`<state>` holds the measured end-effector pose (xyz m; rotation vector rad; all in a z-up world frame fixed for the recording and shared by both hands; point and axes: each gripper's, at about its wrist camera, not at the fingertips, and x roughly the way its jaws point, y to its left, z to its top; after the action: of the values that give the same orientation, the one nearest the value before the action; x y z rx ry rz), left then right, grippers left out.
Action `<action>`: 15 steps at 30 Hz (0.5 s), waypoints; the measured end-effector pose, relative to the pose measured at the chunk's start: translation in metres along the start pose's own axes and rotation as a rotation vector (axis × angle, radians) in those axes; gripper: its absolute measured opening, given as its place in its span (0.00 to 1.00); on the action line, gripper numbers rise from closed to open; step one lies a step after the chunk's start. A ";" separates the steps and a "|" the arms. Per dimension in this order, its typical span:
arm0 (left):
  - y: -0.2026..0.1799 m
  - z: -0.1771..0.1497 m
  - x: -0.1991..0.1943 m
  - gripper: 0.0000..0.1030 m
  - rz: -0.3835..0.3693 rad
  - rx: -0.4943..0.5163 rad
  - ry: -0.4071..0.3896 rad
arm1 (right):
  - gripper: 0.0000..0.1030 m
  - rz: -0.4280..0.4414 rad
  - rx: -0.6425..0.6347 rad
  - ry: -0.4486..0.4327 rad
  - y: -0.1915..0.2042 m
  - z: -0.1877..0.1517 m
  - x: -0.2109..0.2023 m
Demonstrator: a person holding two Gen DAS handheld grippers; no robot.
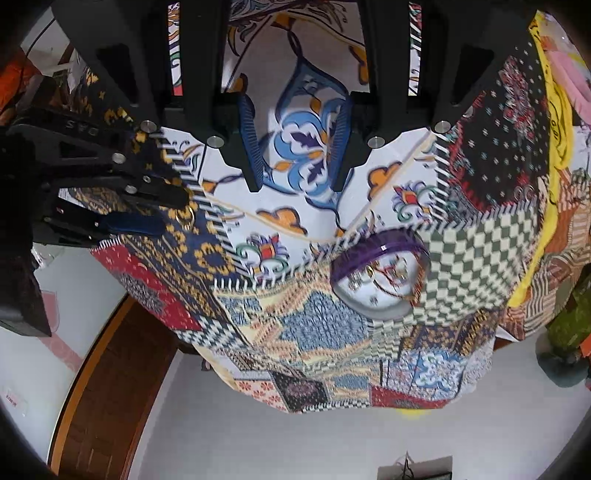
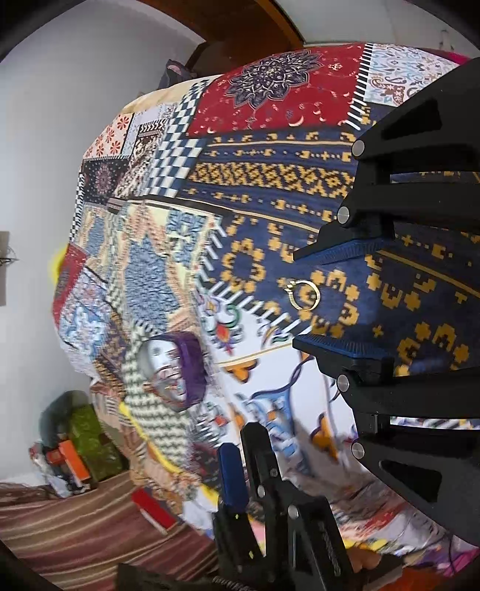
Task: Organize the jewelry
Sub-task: 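Move the right tool back to a gold ring on the quilt, then close the right tool on the gold ring and lift it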
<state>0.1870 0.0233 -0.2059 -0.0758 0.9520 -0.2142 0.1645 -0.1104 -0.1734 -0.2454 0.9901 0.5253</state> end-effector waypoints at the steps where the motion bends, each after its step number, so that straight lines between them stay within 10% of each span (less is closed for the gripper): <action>1: -0.001 -0.001 0.001 0.35 -0.006 0.005 0.007 | 0.34 -0.012 -0.006 0.004 -0.001 -0.001 0.003; 10: -0.008 0.002 0.012 0.35 -0.028 0.042 0.007 | 0.34 -0.025 -0.037 -0.032 -0.004 -0.002 0.009; 15: -0.009 0.009 0.023 0.35 -0.053 0.050 0.019 | 0.16 -0.037 -0.115 -0.038 0.010 -0.002 0.011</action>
<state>0.2057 0.0088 -0.2179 -0.0536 0.9634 -0.2875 0.1624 -0.0994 -0.1835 -0.3544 0.9182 0.5517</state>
